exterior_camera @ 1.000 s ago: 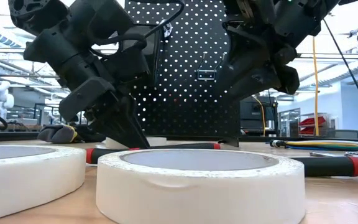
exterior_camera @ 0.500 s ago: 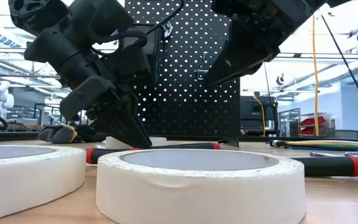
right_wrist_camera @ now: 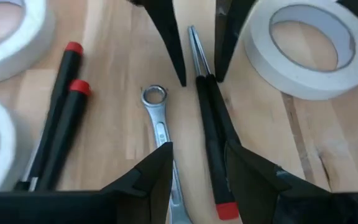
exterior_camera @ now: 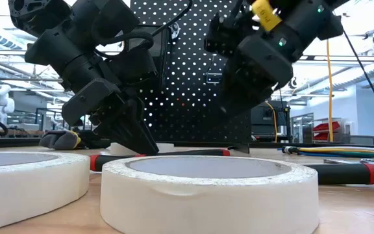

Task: Hang tools onto peg board
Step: Put the black nut driver into the black bin on the peg board

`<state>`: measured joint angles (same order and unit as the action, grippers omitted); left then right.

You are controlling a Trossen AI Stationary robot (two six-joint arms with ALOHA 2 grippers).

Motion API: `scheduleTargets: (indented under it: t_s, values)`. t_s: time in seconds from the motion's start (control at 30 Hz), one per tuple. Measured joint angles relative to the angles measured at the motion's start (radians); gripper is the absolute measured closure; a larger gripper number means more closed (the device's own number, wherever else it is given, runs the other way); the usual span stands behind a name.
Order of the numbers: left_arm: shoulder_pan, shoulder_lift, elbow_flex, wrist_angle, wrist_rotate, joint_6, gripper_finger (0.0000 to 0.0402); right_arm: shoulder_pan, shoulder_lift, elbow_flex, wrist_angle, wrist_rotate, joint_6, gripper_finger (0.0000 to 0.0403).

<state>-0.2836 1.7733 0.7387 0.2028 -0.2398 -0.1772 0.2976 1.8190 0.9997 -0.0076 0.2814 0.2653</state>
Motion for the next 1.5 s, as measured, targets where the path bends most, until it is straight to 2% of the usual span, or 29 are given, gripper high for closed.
scheduleTargets:
  t_s: [0.4,0.57,0.73,1.1,1.27,1.5]
  values:
    - [0.0,0.0,0.0,0.0,0.004,-0.001,0.0263,-0.011,0.035,0.0,0.022,-0.001,-0.001,0.0261]
    - [0.0,0.0,0.0,0.0,0.004,-0.001,0.0263,-0.013,0.1,0.0,0.069,-0.069,-0.015,0.0261]
    - [0.0,0.0,0.0,-0.002,0.011,-0.005,0.0263,-0.015,0.132,0.001,0.107,-0.072,0.025,0.0261]
    - [0.0,-0.001,0.0,-0.004,0.02,-0.026,0.0263,-0.009,0.08,0.006,0.134,-0.069,0.01,0.0261]
    - [0.0,-0.001,0.0,-0.004,0.023,-0.026,0.0263,-0.01,0.073,0.006,0.106,-0.017,-0.03,0.0261]
    - [0.0,-0.001,0.0,-0.003,0.027,-0.026,0.0263,-0.031,0.073,0.006,0.057,-0.015,-0.075,0.0261]
